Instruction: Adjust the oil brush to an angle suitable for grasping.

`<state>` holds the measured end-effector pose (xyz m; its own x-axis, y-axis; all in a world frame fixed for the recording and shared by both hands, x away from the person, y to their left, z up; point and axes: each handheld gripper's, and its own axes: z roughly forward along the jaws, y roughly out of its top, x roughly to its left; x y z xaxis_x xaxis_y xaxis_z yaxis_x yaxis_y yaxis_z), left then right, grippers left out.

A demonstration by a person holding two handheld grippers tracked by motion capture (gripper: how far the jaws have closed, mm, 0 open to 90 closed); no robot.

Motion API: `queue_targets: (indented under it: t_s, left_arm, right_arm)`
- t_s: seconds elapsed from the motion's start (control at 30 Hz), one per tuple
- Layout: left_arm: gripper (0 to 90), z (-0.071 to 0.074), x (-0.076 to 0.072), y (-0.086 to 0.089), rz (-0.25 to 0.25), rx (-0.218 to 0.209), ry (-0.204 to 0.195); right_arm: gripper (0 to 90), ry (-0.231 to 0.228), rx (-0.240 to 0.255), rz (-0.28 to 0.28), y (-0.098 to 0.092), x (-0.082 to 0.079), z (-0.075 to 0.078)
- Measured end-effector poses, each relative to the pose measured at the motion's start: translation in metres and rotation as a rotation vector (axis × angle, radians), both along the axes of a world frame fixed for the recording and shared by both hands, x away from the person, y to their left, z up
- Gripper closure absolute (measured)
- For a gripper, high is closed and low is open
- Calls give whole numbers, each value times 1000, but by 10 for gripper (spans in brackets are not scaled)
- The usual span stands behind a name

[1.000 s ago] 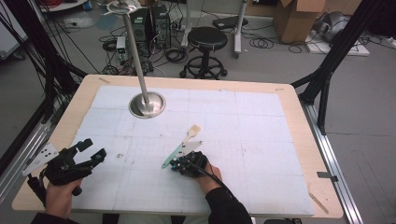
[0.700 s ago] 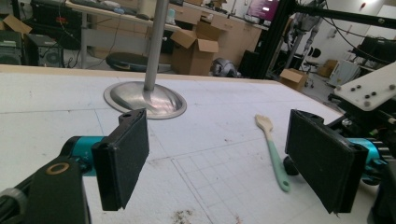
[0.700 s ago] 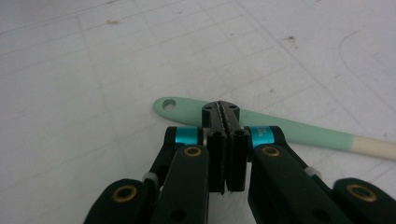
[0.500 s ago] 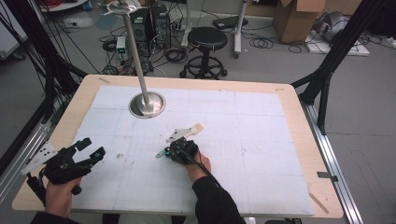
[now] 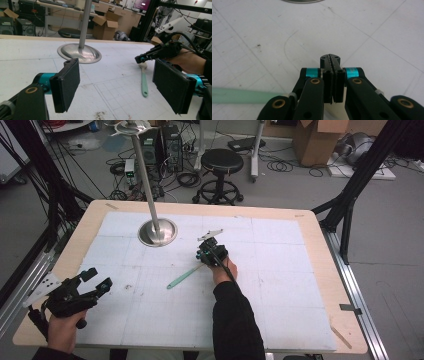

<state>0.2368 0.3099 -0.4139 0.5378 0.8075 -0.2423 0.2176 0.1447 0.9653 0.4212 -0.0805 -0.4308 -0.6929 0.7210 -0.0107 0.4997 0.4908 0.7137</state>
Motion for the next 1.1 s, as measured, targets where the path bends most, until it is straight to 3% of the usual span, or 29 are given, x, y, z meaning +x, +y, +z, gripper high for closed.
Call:
queue_targets:
  t_s: [0.27,0.47,0.53,0.67,0.83,1.1]
  left_arm:
    - [224,0,-1,0,-9,0,-1]
    - [225,1,-2,2,-6,-7,-1]
    - [225,1,-2,0,-9,-3,1]
    - [225,1,-2,-1,-10,2,1]
    - [225,1,-2,-2,-12,5,0]
    - [225,1,-1,-3,-9,10,4]
  right_arm:
    - [892,17,-81,19,5,2,-6]
    - [892,49,-135,25,-16,-13,0]
    - [892,50,-171,25,-29,-26,2]
    - [892,70,-175,25,-44,-40,3]
    - [892,98,-148,14,-75,-69,3]
    - [892,82,-127,14,-97,-103,2]
